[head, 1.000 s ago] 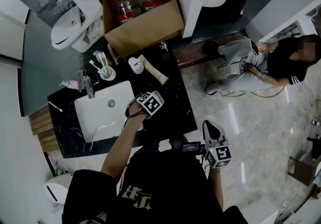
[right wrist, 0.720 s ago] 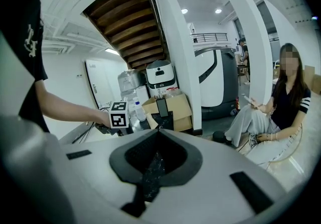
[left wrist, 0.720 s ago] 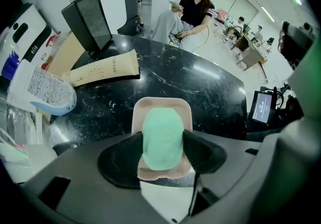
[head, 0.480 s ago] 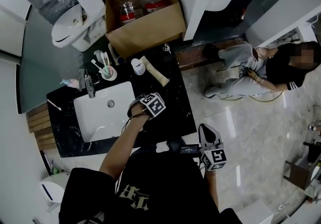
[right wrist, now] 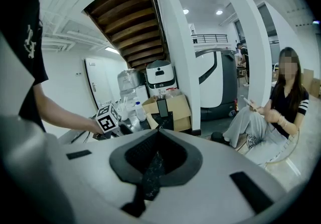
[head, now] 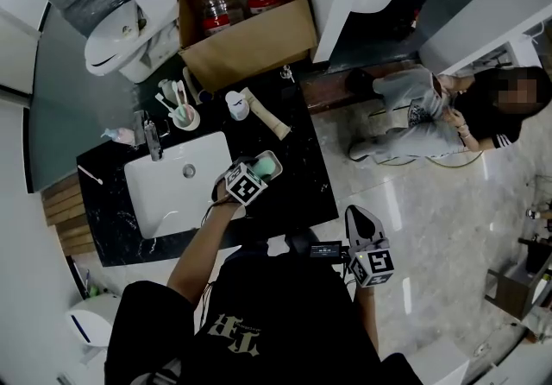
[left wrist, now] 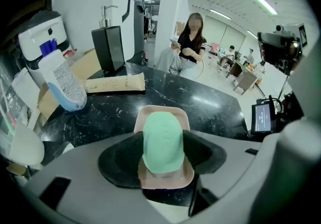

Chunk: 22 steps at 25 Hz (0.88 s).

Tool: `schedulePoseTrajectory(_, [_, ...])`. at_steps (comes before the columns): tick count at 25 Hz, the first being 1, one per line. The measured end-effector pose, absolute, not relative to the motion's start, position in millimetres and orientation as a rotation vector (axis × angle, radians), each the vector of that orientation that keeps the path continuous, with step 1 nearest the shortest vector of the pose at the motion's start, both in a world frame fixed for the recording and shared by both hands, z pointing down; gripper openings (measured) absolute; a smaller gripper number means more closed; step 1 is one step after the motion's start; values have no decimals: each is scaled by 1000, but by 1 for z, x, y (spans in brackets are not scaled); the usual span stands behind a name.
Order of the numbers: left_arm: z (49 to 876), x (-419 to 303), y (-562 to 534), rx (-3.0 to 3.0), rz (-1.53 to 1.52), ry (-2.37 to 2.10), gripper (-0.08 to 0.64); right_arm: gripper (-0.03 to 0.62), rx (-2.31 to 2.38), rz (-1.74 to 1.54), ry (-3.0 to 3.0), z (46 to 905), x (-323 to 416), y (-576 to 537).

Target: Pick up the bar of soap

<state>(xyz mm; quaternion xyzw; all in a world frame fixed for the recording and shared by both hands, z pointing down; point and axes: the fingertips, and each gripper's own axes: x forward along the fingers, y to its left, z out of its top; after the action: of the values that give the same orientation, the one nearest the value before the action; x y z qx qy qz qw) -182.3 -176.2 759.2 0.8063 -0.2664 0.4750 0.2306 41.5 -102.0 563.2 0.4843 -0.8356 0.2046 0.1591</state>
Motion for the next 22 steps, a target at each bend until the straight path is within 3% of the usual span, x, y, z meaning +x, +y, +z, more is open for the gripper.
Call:
schedulePoseTrajectory(10, [729,-190,-165,2390,984,-857,261,9,1369,575,-2379,562,34,-92])
schedulePoseTrajectory(22, [568,-212,-156,2581,180,-1088,261,9,1307,508,-2444,546,9,-100])
